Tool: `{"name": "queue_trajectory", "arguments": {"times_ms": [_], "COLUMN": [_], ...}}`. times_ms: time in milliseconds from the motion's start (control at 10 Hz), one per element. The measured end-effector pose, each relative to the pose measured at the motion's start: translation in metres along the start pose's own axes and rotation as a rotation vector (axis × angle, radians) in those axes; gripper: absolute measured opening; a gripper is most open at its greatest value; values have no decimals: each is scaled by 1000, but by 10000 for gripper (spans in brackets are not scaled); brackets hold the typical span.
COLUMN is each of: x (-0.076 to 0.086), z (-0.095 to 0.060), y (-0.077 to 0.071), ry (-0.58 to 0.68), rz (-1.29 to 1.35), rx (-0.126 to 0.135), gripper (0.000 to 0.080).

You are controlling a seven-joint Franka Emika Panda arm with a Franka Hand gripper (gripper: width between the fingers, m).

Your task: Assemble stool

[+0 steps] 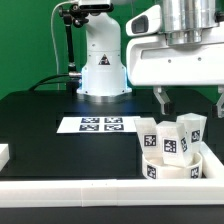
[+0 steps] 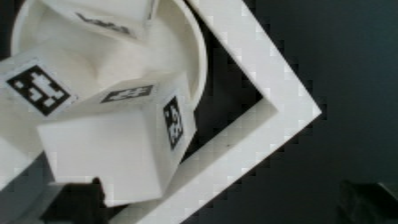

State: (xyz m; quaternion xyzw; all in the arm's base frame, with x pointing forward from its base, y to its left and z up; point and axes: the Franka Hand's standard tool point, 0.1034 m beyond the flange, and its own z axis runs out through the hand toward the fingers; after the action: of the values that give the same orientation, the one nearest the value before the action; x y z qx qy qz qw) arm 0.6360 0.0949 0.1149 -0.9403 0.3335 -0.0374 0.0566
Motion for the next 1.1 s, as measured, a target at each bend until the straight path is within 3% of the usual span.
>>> {"name": "queue_trajectory", "arguments": {"times_ms": [900, 1100], "x": [10, 13], "z": [5, 5], "y": [13, 16], "ry": [10, 11], "rz": [-910, -1061], "rx": [-18, -39], "gripper": [648, 648]}}
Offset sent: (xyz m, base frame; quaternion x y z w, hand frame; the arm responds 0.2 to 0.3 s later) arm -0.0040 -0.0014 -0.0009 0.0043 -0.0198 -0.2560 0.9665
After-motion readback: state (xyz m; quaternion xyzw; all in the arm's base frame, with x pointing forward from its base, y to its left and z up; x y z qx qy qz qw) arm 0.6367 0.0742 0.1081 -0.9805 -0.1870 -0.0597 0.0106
